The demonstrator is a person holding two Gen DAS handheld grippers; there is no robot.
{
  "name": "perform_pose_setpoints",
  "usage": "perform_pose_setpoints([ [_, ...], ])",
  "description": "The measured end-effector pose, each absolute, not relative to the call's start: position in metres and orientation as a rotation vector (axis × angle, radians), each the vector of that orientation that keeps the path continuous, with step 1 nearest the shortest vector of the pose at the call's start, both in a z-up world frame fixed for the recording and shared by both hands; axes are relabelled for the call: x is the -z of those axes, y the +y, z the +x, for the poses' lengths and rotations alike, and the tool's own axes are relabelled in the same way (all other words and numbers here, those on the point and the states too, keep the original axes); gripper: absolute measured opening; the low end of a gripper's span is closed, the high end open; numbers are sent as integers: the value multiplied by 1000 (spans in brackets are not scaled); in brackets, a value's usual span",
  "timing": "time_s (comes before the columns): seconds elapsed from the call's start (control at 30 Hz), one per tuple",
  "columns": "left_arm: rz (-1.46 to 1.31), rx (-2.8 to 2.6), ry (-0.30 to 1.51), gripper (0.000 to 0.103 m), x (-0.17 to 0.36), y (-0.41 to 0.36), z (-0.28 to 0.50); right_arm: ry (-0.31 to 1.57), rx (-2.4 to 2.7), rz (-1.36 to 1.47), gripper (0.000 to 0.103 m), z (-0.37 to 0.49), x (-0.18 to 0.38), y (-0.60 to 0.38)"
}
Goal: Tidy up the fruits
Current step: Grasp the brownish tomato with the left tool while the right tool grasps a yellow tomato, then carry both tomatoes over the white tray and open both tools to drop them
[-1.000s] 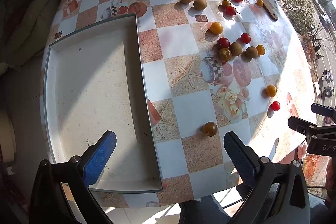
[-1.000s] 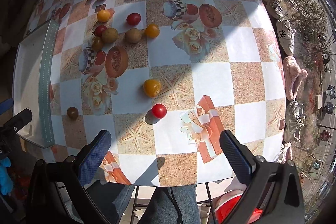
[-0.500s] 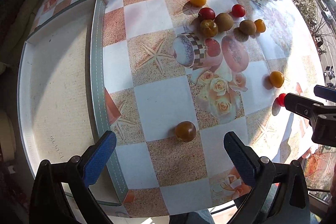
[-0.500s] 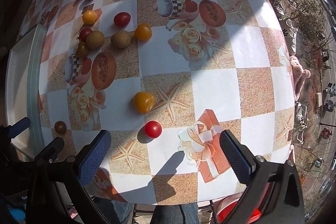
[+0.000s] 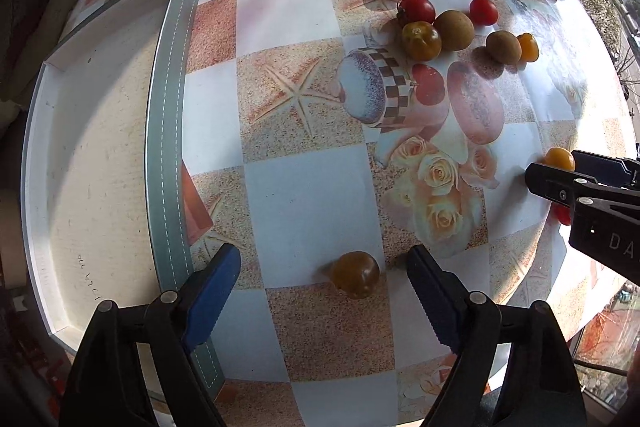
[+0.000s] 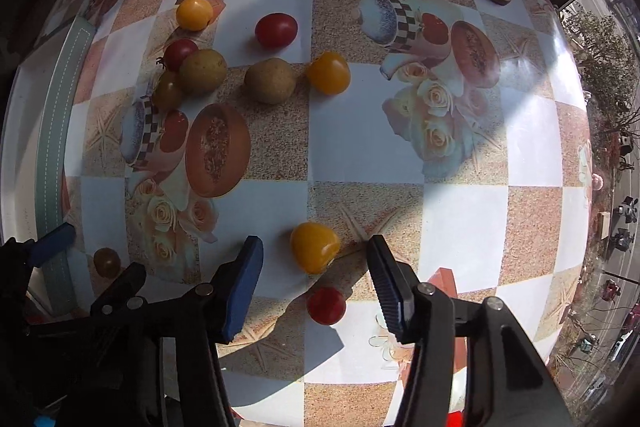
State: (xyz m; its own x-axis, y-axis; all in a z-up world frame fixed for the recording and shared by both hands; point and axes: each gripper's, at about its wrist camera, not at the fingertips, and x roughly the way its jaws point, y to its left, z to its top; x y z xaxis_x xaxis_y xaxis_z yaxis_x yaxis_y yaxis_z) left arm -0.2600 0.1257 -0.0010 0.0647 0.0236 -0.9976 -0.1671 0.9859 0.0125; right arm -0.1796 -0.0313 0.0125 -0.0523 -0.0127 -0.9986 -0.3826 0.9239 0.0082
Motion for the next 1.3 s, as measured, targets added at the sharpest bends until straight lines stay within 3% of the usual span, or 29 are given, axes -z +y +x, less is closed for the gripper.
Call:
perform_pose_setpoints([
  [0.13,-129,-122,1487,58,-7,118,-257,1590,-331,-339,28,-181,-14,-22],
  [0.17,-127,-116,1482,54,-8,117,-258,1590,-337,-342,25,-184,-15,-16],
  [0.23,-124,-103,1484,32,-11,114,-258,1594,-338,-330,25,-184,-16,-10],
  [0.3,-158,-74,1501,22,-13,112,-253,1604,-337,-302,25,-184,-18,-10],
  [0.67,-302,-12,1431,22,-57,159,-270,1585,-388,-218,25,-181,-58,-2],
  [1.03,-327,-153,1346,22,-84,228,-299,1557,-560,-258,25,-202,-72,81],
  [1.3,-342,-332,1366,22,-63,309,-328,1566,-723,-307,25,-234,-70,160],
])
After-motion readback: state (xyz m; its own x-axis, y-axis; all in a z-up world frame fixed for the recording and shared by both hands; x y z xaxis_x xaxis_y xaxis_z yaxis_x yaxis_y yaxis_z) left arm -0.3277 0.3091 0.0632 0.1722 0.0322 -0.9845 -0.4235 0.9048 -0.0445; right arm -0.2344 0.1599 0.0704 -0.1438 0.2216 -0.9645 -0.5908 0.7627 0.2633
